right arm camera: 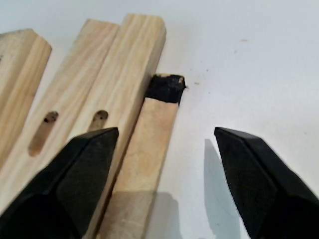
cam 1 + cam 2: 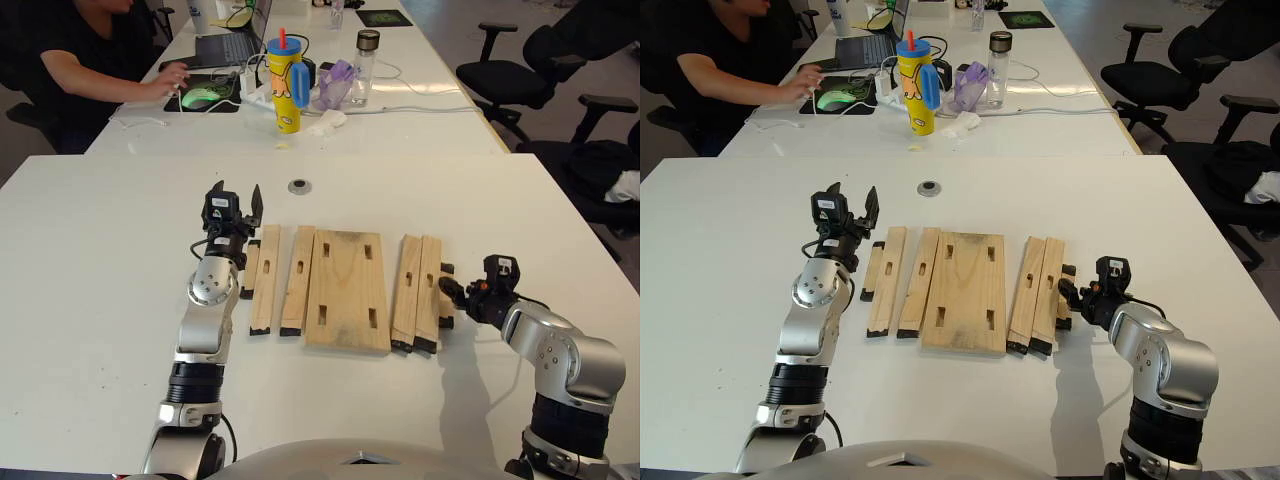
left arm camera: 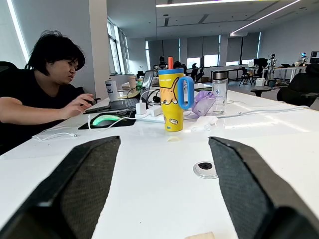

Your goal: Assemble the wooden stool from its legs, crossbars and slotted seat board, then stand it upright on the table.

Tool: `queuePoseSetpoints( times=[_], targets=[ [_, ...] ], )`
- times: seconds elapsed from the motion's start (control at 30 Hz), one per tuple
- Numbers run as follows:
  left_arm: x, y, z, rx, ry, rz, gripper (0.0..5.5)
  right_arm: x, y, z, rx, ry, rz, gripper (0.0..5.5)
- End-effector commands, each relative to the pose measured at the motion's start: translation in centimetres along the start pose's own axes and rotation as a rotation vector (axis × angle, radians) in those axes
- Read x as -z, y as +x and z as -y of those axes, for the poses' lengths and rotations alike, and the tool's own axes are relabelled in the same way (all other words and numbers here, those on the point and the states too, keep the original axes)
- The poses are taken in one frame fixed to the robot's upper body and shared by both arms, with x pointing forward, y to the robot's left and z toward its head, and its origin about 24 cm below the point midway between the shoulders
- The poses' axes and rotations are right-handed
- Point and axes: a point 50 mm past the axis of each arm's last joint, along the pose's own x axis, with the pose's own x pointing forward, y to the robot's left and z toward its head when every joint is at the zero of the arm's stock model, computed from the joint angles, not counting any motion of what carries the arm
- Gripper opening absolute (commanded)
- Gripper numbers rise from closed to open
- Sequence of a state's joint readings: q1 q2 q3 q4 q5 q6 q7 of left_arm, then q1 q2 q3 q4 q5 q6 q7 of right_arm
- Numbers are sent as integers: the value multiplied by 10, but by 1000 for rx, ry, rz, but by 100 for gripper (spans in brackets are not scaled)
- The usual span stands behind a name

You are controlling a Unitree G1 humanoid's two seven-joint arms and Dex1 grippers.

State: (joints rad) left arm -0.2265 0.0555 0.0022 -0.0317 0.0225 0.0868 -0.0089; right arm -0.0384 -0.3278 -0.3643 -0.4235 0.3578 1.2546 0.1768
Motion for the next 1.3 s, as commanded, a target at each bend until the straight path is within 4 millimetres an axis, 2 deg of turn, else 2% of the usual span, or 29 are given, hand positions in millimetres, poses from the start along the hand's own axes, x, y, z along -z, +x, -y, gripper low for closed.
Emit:
queuePoseSetpoints(
  times=[0.03, 0.2, 0.5, 0.67, 0.97, 1.1, 1.23, 1.3],
  targets=[
    [1, -2, -3, -9, 6, -9, 331, 2, 0, 1, 19, 6, -5, 358],
    [1, -1, -5, -13, 9, -10, 331, 2, 3, 2, 18, 3, -7, 358],
    [0, 1, -3, -10, 8, -9, 331, 25, 9, -9, -42, -120, -141, 358],
    [1, 1, -4, -9, 9, -12, 331, 25, 10, -17, -69, -135, -138, 358],
    [1, 0, -3, -4, 10, -15, 331, 46, 9, -10, -34, -156, -228, 206],
    [1, 2, -2, 2, 12, -16, 331, 49, 13, -5, -9, -146, -222, 142],
    [0, 4, -2, 8, 11, -15, 331, 53, 21, -1, 9, -153, -214, 132],
    [0, 5, -1, 11, 11, -14, 331, 47, 29, 1, 23, -169, -156, 132]
  ],
)
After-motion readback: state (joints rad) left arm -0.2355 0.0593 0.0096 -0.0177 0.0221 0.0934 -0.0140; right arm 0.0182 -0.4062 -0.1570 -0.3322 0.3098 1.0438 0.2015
